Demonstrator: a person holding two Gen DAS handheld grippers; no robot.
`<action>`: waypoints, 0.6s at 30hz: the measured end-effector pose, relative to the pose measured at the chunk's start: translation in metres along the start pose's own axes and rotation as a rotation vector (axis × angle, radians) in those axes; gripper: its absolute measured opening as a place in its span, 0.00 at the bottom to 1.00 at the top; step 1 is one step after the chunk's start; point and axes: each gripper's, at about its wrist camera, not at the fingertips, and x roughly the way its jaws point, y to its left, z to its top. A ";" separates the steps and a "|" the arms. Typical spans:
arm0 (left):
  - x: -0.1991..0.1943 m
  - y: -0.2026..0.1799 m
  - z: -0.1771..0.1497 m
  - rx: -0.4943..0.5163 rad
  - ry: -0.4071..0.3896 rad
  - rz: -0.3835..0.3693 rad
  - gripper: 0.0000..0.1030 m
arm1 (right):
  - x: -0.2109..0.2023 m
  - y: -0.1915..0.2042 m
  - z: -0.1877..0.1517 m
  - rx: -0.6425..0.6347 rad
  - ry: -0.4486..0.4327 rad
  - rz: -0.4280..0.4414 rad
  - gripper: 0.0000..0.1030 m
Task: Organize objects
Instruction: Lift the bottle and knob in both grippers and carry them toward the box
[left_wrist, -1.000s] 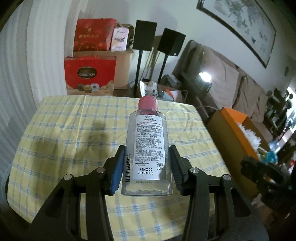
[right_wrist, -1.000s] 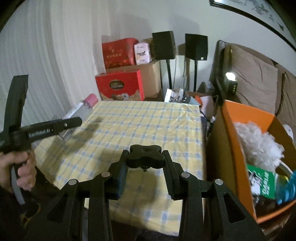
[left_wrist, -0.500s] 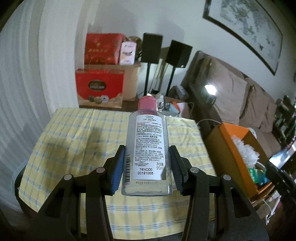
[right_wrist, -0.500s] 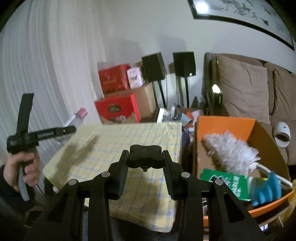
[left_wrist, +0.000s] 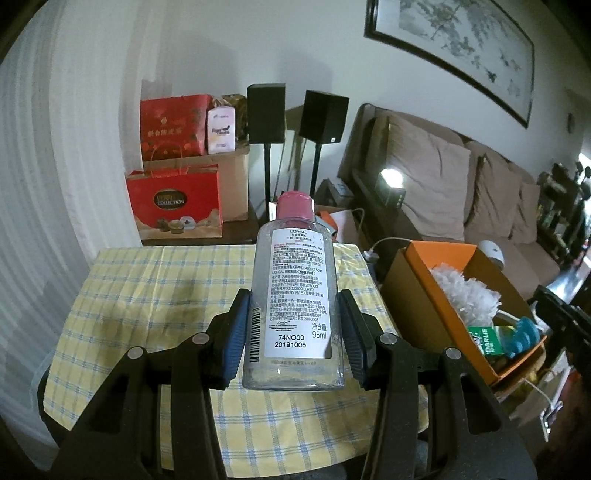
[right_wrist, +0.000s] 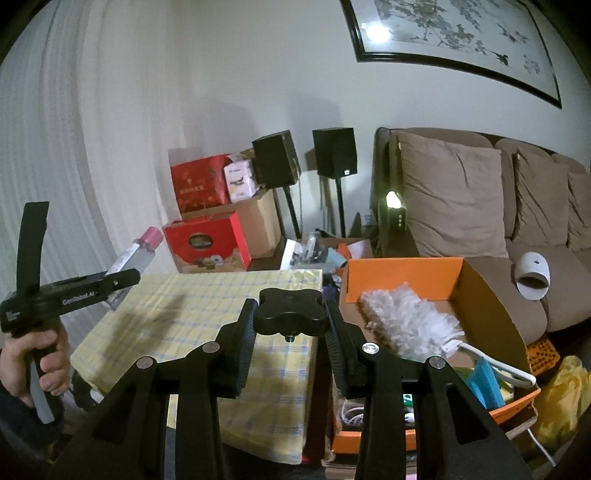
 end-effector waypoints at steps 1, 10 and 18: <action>-0.001 0.000 0.000 -0.001 -0.001 -0.002 0.42 | 0.000 -0.001 0.000 0.001 -0.001 -0.004 0.35; -0.004 -0.012 0.000 0.006 -0.012 -0.031 0.42 | 0.001 -0.003 -0.001 0.002 0.005 -0.011 0.35; -0.003 -0.023 -0.002 0.013 -0.009 -0.041 0.43 | -0.005 -0.015 -0.001 0.021 -0.001 -0.044 0.35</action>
